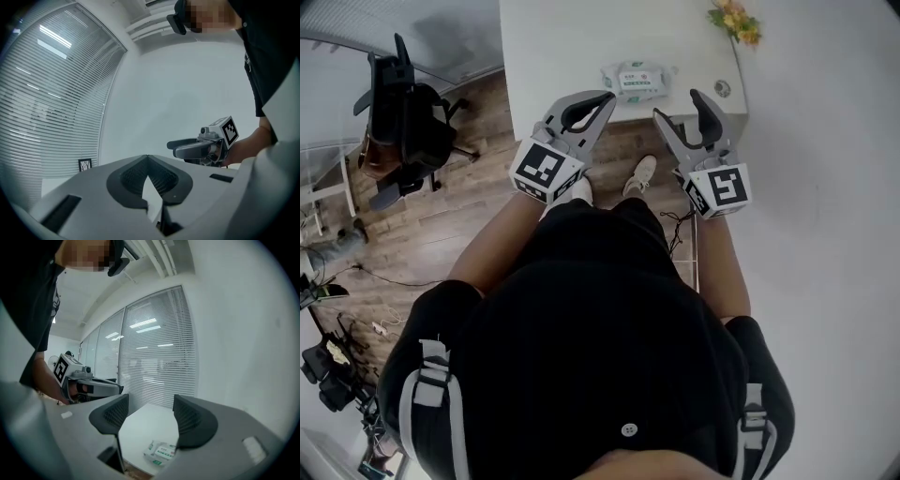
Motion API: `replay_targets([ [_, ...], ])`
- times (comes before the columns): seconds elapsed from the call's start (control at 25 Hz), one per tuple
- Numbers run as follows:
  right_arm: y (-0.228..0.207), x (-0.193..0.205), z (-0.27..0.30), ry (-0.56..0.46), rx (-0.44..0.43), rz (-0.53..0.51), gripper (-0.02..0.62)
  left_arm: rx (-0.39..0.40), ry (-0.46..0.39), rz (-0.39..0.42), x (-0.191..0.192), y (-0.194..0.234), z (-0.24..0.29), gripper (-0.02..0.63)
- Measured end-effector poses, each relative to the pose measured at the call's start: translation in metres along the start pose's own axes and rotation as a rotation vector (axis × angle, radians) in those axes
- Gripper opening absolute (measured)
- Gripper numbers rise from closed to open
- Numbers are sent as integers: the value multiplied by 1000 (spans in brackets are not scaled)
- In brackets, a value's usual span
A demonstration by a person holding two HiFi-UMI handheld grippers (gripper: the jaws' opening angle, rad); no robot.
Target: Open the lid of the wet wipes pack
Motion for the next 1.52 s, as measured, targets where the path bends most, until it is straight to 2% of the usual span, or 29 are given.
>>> replay_targets([
  [0.28,-42,-2,32,54,-103,-3,302,-105,33,-3,-3,22,35,8],
  [0.68,-101,22,76,176,-260,-12,302,-242,124,-18,16,38,89,8],
  [1.12,-143,87,103,357,-412,-67,296,-390,257,-99,68,33,117,8],
  [1.52,-141,154,126,557,-486,-141,296,-421,356,-161,115,31,122,8],
])
Point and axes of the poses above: the fingertips, and each gripper's own axes: z forward along the fingers, y to its left, x out of its underside, the point moved 1 cm from there along -z, backward along the fingers, and after that the axes turned 15 degrees about z, right-handed, at the moved point
